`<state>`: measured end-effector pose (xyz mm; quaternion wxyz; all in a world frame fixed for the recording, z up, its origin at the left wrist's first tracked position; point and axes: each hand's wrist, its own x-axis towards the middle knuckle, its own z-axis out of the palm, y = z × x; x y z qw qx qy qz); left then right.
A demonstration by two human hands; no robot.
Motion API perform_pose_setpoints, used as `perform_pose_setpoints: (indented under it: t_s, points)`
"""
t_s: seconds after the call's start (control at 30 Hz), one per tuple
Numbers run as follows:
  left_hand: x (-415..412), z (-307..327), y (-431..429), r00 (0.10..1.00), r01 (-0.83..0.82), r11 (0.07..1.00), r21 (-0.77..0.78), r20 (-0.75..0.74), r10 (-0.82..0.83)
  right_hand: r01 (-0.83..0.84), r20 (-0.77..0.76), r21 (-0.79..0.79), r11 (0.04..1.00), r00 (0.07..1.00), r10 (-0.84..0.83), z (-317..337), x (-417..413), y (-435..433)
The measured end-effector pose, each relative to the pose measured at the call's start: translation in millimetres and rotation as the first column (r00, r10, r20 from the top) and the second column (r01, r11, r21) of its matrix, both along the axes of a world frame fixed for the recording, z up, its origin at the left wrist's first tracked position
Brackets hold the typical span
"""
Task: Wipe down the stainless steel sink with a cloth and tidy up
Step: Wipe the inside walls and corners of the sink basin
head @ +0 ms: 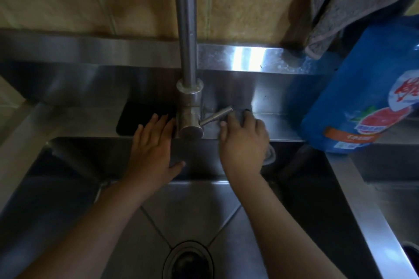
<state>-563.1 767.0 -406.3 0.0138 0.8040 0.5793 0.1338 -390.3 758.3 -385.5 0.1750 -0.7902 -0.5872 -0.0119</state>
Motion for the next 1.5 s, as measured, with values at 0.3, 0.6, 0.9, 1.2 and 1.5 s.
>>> perform_pose_setpoints:
  t_s: [0.3, 0.6, 0.9, 1.2, 1.5]
  points:
    - [-2.3, 7.8, 1.2, 0.999, 0.012, 0.999, -0.053, 0.034, -0.011, -0.164, 0.065, 0.000, 0.986, 0.984, 0.164, 1.2, 22.1, -6.3]
    - [-3.0, 6.4, 1.1, 0.997, 0.023, 0.999, -0.048, 0.071, -0.020, 0.116, 0.041, 0.056, 0.992, 0.992, -0.118, -1.9, 61.3, -21.5]
    - [1.8, 6.1, 1.8, 0.998, -0.017, 0.998, -0.053, 0.066, 0.020, -0.135, -0.025, 0.000, 0.991, 0.991, 0.135, 2.0, -17.9, -2.8]
    - [-0.7, 7.9, 0.7, 0.996, 0.012, 0.998, -0.061, 0.094, -0.006, -0.040, 0.131, -0.099, 0.994, 0.990, 0.053, 1.8, 55.0, -9.1]
    - [-1.3, 3.0, 2.6, 0.997, 0.014, 0.997, -0.082, 0.073, -0.008, 0.127, -0.010, 0.008, 0.992, 0.992, -0.127, 0.0, 54.3, -14.5]
